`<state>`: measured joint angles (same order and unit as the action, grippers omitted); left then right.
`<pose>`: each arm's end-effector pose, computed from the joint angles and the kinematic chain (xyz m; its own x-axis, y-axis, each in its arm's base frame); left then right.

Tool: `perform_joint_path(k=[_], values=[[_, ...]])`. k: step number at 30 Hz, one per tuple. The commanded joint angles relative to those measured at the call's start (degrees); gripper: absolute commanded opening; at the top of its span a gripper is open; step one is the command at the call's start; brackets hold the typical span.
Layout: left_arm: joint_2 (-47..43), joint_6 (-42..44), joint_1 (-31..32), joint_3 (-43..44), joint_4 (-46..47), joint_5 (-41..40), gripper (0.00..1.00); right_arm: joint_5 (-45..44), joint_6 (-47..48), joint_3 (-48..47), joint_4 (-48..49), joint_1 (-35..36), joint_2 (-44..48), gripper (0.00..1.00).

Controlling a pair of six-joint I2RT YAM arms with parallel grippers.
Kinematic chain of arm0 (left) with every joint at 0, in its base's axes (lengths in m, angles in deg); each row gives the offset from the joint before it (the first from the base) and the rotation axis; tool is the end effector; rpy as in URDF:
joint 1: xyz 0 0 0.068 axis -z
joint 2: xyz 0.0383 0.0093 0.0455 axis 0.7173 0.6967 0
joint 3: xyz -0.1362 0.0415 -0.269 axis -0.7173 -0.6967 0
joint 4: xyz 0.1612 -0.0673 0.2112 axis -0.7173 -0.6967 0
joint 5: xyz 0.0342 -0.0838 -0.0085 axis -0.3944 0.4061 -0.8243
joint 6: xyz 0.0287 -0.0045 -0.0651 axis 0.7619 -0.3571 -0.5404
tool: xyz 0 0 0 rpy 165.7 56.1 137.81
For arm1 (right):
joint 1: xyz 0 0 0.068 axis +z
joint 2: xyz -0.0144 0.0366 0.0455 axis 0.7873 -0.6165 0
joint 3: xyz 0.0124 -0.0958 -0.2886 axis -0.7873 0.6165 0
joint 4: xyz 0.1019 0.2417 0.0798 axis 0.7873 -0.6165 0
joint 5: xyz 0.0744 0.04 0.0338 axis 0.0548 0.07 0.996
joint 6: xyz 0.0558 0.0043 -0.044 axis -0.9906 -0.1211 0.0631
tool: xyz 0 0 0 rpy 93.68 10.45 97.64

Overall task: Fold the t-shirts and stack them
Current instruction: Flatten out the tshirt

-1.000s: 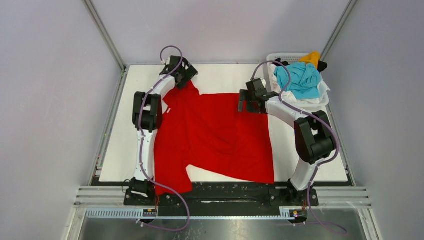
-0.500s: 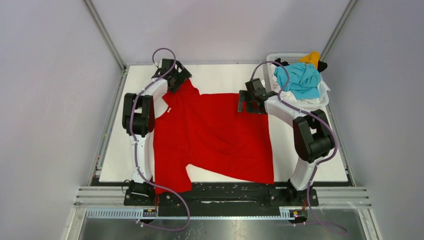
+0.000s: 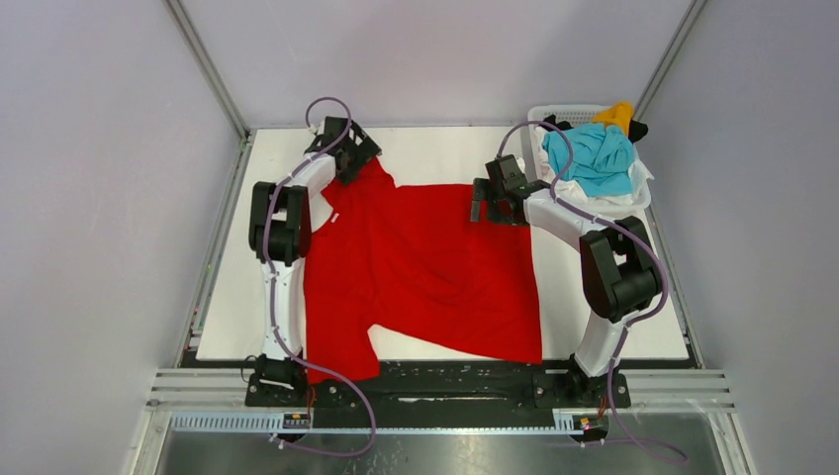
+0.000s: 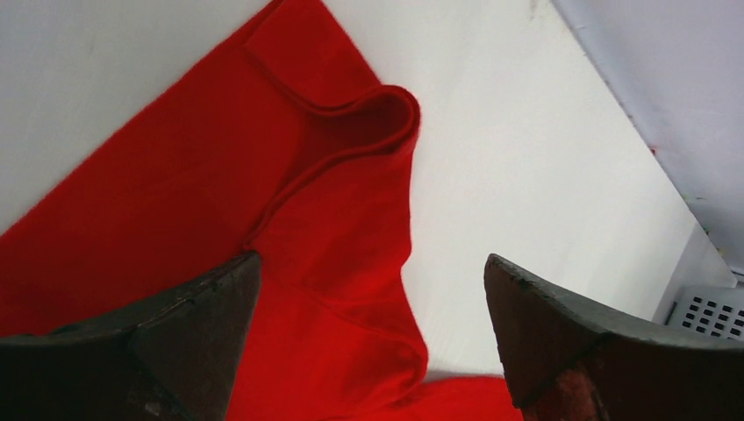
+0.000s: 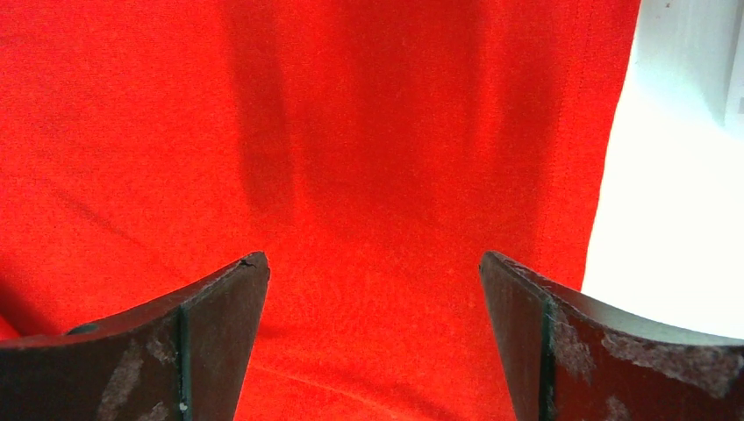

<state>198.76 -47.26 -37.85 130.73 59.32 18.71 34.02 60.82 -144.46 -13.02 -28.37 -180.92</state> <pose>0.5714 -0.0815 0.1674 -0.5599 -0.6878 -0.4620 -0.4126 0.7150 -0.5644 0.3891 0.1577 0.2075 -0.8023 0.0569 -0.5942 0.0127 0.9969 0.0783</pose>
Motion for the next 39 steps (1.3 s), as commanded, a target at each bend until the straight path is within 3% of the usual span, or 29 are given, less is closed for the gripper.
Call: perform_joint_path(k=[1,7,14,19,24,33,39], values=[[3.31,0.16,0.5,5.88,-3.14,-2.76,0.99,0.03,-0.37,-1.55,-0.53,-0.46,-0.2,1.0],[6.06,-1.05,1.22,8.1,-0.17,1.24,0.99,-0.02,-0.12,-1.76,-0.57,-0.45,-0.66,1.0],[9.75,-14.07,3.18,10.43,16.16,9.85,0.99,0.4,-0.24,-3.49,-0.91,-0.46,-2.47,1.0],[13.85,-17.48,7.05,18.56,18.11,8.12,0.99,-0.41,0.34,-4.36,-1.09,-0.45,-2.83,1.0],[15.47,-19.57,10.24,19.7,19.43,6.33,0.99,-1.26,1.44,-5.13,-1.19,-0.55,-3.26,0.99],[14.23,-9.56,13.03,25.28,10.77,-0.13,0.99,-1.16,2.2,-5.8,-1.53,-0.72,-3.31,1.0],[2.85,1.74,12.23,20.15,7.16,-5.64,0.99,-1.17,3.03,-8.17,-1.48,-0.72,-3.34,1.0]])
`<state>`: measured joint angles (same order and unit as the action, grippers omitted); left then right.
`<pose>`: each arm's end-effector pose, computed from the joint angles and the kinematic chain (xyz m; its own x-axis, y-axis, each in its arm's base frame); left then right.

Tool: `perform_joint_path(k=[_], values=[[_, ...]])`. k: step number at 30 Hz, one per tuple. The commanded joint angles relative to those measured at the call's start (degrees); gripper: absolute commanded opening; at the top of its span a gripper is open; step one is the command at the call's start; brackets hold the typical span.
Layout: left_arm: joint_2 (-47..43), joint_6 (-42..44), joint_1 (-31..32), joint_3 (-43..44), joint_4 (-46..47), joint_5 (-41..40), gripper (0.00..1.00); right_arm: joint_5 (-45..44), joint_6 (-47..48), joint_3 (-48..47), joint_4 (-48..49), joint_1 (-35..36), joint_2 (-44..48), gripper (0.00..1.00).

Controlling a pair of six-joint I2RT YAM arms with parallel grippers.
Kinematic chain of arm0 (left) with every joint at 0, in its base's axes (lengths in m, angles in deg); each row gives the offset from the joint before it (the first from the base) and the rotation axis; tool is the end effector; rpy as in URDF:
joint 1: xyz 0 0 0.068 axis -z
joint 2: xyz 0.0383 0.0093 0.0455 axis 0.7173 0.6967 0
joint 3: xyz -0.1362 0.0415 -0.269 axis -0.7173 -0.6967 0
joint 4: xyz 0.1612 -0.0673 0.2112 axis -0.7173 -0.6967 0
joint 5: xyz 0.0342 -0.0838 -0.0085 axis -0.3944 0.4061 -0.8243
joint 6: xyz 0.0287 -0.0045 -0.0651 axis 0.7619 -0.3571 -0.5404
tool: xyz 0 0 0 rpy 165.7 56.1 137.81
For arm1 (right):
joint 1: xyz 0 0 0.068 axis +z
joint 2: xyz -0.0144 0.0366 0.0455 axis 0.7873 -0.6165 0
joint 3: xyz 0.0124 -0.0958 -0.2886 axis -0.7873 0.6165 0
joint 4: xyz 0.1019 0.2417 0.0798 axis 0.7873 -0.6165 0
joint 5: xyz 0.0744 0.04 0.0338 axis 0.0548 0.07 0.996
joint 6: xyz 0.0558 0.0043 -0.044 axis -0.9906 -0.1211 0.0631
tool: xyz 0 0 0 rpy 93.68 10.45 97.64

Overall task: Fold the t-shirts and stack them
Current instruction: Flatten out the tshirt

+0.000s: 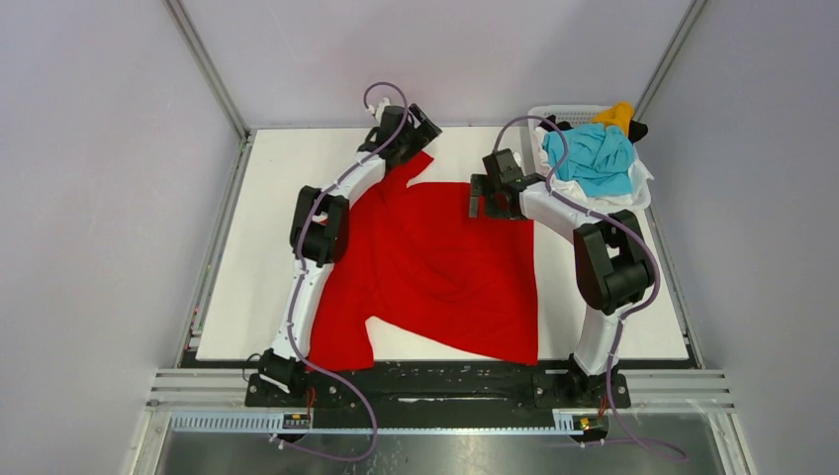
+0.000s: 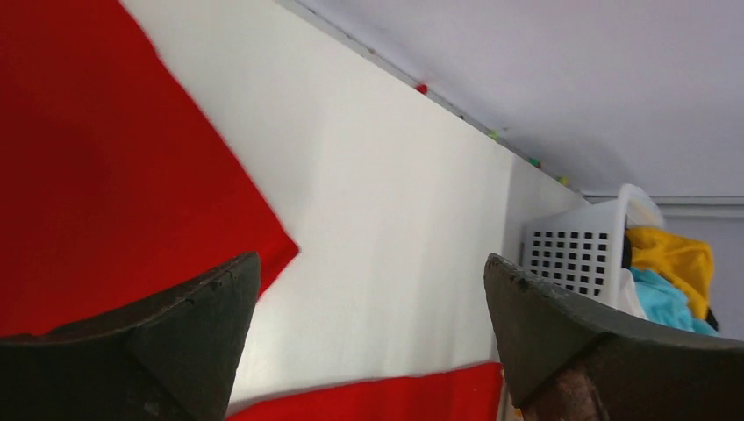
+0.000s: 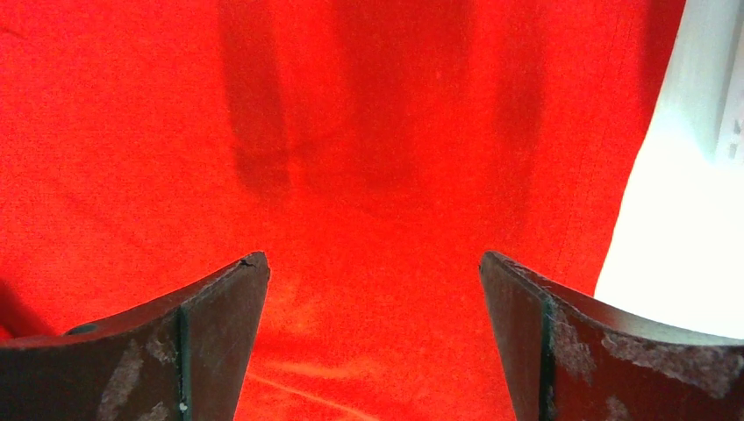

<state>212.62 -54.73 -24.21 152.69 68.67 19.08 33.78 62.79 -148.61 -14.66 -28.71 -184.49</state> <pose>0.6061 -0.2422 0.1821 -0.5507 -0.6820 -0.4813 -0.1225 0.6364 -0.7616 0.4054 0.1617 0.2037 -0.8113 0.0231 -0.5842 -0.0058 0.9989 0.0475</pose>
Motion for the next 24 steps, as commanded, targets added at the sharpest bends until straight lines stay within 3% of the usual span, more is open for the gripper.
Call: perform_joint_path(k=[1,6,11,24], values=[[-12.97,11.03,-1.53,-3.3,-3.48,-6.82,0.99,-0.79,0.76,-4.45,0.0,-0.31,0.1,1.0],[-18.36,16.86,-3.93,-9.58,-14.29,-4.04,0.99,0.43,-2.05,-6.03,-1.21,-0.37,-1.36,1.0],[-16.56,22.39,-4.88,-10.08,-24.97,0.8,0.99,1.54,-4.7,-8.0,-3.23,-0.37,-3.98,1.0],[-6.98,24.5,-4.77,-6.3,-31.35,-1.18,0.99,3.09,-5.86,-12.04,-5.5,-0.54,-10.31,0.99]])
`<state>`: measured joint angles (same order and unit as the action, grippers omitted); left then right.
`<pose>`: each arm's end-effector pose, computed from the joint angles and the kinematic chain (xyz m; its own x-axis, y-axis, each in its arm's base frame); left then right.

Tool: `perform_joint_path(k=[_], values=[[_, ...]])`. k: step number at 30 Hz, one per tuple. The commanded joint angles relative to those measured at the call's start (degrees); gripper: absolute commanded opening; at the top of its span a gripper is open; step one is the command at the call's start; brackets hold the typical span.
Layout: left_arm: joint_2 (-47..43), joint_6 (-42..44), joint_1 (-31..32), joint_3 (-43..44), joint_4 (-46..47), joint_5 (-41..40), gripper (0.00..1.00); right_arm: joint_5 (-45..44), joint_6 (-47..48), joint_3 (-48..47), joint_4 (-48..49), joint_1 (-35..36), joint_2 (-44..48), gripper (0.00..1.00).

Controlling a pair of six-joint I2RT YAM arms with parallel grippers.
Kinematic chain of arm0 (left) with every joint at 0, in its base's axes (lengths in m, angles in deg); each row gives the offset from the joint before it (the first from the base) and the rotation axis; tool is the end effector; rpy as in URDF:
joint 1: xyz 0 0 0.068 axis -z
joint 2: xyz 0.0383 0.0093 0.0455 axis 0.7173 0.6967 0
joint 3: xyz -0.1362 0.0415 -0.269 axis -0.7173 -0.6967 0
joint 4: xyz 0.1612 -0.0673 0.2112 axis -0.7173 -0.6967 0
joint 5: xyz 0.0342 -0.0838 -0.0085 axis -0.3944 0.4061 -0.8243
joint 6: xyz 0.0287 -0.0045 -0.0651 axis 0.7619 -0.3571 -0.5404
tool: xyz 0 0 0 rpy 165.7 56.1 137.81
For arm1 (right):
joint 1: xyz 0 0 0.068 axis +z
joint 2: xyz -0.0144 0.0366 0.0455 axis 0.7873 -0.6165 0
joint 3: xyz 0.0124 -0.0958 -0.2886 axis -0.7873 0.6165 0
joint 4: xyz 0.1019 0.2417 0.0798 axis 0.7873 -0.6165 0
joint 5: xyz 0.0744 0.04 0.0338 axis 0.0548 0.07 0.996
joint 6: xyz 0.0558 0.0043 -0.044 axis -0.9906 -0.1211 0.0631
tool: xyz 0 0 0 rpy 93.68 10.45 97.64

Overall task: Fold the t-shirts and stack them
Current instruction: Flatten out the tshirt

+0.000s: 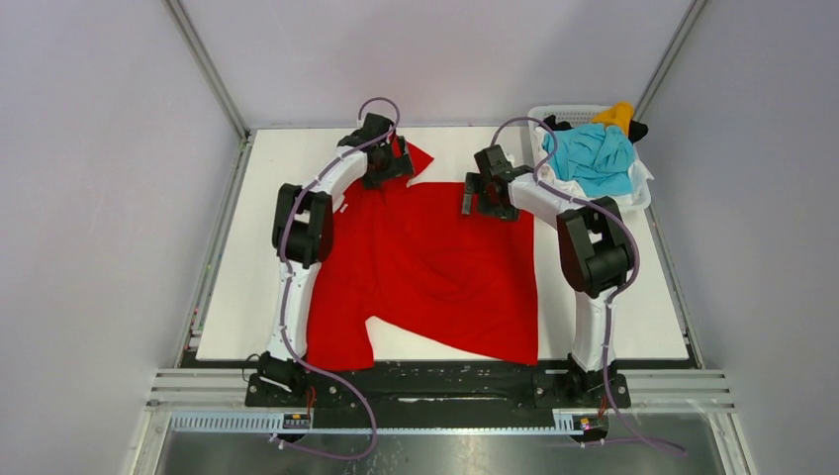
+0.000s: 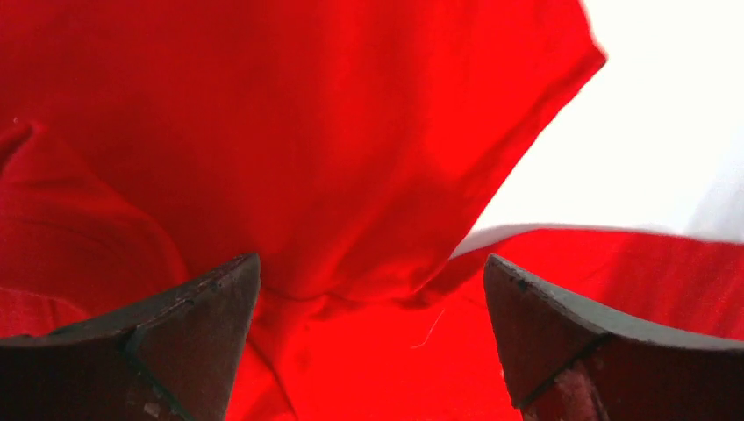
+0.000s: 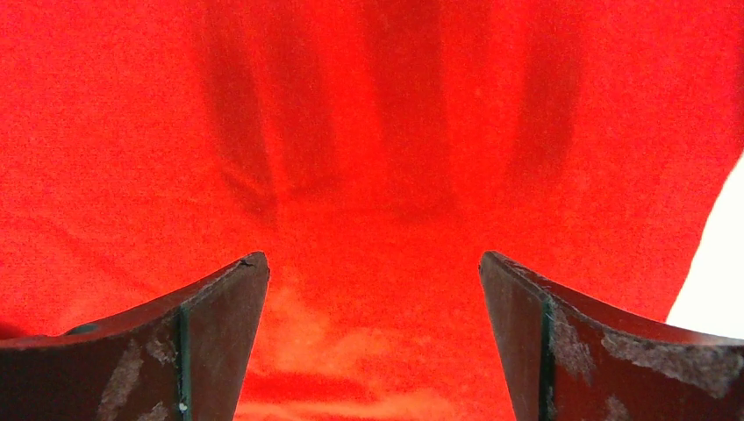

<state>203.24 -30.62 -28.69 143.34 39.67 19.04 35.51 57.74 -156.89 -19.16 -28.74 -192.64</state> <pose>0.5543 -0.1728 0.1702 -0.8244 -0.3115 -0.4726 -0.1601 0.9292 -0.3332 0.4332 0.1753 0.1830 -0.8539 0.0944 -0.5118 0.0576 0.9945 0.0873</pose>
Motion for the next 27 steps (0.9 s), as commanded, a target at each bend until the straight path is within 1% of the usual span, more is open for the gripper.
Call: perform_joint_path(k=[1,4,7,9,13,15,17,20,22,24,25,27], values=[[3.34,-0.35,-0.71,3.92,-2.79,-1.36,0.99,1.88,-0.76,-4.32,-1.1,-0.62,-2.82,1.0],[5.42,-3.09,-1.98,5.96,-2.86,-1.37,0.99,3.13,-0.69,-6.21,-0.7,-1.05,-4.78,0.99],[6.01,-6.71,-3.65,6.76,-0.74,-1.46,0.99,5.18,-0.8,-9.6,-0.86,-1.47,-7.56,1.0],[6.96,-9.11,-5.12,7.86,0.82,0.03,0.99,6.9,-1.17,-12.19,-1.22,-2.01,-9.62,1.0],[9.55,-15.24,-7.72,9.16,8.07,4.46,0.99,9.15,-2.13,-18.11,-2.44,-3.46,-13.46,1.0],[12.15,-18.31,-8.75,12.26,10.92,7.62,0.99,11.8,-2.42,-21.24,-2.7,-4.21,-15.21,1.0],[14.51,-21.54,-9.41,14.53,14.15,8.56,0.99,13.88,-2.86,-24.89,-3.09,-4.94,-17.36,1.0],[16.99,-26.39,-10.29,15.3,21.38,9.65,0.99,16.33,-3.77,-32.27,-5.24,-6.03,-21.67,1.0],[18.68,-29.6,-11.12,17.18,24.23,9.14,0.99,17.07,-4.13,-38.28,-7.66,-6.66,-25.48,1.0],[20.55,-32.79,-12.16,19.42,26.24,9.9,0.99,17.26,-3.65,-45.25,-9.87,-7.2,-29.08,0.99],[20.96,-34.44,-12.6,19.73,28.27,10.8,0.99,17.18,-3.51,-50.46,-11.08,-7.47,-30.97,0.99],[21.03,-35.57,-13.07,20.59,30.44,11.84,0.99,17.38,-2.73,-57.32,-13.29,-7.96,-33.79,0.99]])
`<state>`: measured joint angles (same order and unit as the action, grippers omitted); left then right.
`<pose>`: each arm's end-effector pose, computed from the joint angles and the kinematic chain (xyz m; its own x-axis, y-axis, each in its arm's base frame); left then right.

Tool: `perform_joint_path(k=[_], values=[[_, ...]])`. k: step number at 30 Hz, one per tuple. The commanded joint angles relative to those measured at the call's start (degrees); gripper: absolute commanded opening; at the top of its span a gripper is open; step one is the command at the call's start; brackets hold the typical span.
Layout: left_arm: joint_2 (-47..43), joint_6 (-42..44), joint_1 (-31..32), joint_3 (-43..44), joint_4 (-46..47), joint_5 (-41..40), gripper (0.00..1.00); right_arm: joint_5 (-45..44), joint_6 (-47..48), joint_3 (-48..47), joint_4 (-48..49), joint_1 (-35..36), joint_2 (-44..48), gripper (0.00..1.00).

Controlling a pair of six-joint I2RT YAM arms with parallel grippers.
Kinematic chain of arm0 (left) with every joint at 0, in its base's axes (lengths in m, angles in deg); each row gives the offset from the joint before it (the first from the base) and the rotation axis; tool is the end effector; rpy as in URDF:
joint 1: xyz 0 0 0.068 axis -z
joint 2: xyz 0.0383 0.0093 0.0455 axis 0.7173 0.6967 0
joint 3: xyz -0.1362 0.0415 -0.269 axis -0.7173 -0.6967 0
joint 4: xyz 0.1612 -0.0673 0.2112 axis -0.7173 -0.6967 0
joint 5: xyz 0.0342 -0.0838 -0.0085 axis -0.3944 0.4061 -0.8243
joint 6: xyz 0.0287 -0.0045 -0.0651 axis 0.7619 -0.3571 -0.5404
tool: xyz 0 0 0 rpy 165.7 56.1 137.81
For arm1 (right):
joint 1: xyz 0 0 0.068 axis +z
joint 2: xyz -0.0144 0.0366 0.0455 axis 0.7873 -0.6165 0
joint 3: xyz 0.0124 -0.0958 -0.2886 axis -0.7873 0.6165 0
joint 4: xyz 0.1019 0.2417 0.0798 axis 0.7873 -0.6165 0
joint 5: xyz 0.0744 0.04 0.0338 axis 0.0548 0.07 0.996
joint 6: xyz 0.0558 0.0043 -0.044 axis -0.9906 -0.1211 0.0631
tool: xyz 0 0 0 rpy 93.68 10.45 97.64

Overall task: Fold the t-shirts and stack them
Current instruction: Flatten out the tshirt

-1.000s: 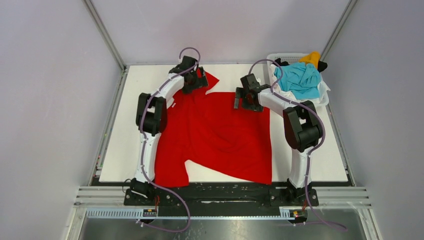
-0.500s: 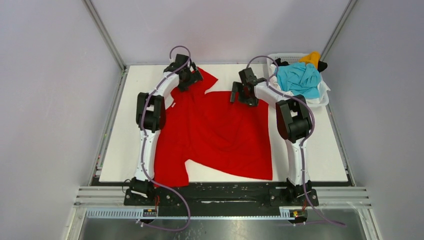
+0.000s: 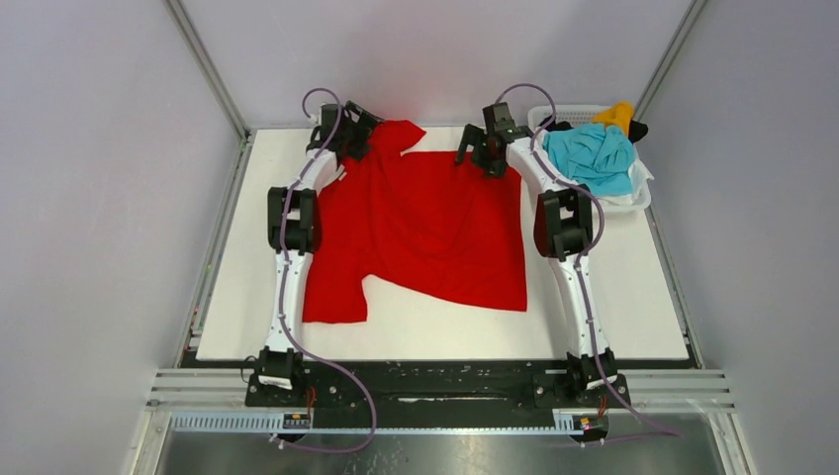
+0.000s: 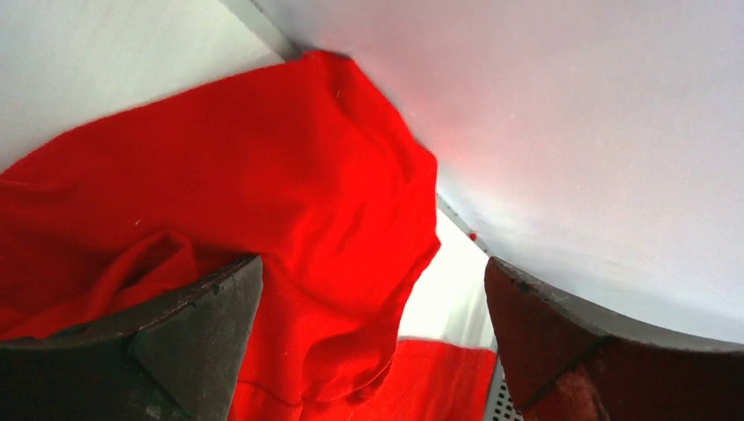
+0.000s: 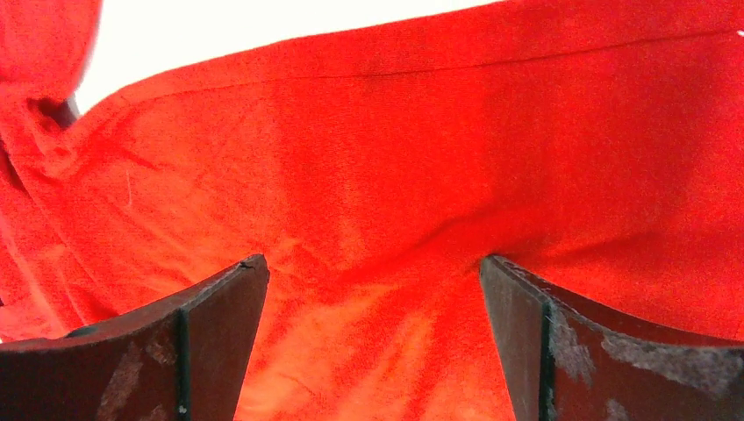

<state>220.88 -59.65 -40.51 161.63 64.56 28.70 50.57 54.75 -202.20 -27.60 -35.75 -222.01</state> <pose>0.6648 -0.0735 0.1412 -0.4608 -0.8246 -0.3282 -0.3033 0.4938 -0.8149 0.5835 0.1754 0.1669 -0.8300 0.2515 -0.4978 0.0670 0.9310 0.3588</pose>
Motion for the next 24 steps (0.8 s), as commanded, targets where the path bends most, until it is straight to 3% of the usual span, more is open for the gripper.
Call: perform_joint_path(k=[1,4,8,12,19,24], values=[[2.93,-5.93,-1.32,3.31,5.09,2.37,0.99,2.17,0.93,-14.17,-5.61,-0.98,-4.82,1.0],[-1.75,-2.36,-1.13,2.6,3.69,2.97,0.99,0.96,3.27,-13.36,-5.28,-0.95,-1.68,1.0],[-14.02,3.38,-1.02,-6.22,2.29,2.87,0.99,-0.58,5.42,-5.99,-3.93,-0.94,8.08,1.0],[-27.47,11.28,-0.93,-15.91,-5.48,2.02,0.99,-0.73,5.88,4.33,-3.64,-0.61,18.63,0.99],[-52.4,21.19,-0.8,-48.2,-16.46,-7.75,0.99,-1.88,1.77,45.47,11.96,3.17,41.62,0.99],[-57.35,21.98,-0.67,-63.81,-14.69,-7.33,0.99,-2.82,-1.23,60.68,15.9,6.23,47.15,0.99]])
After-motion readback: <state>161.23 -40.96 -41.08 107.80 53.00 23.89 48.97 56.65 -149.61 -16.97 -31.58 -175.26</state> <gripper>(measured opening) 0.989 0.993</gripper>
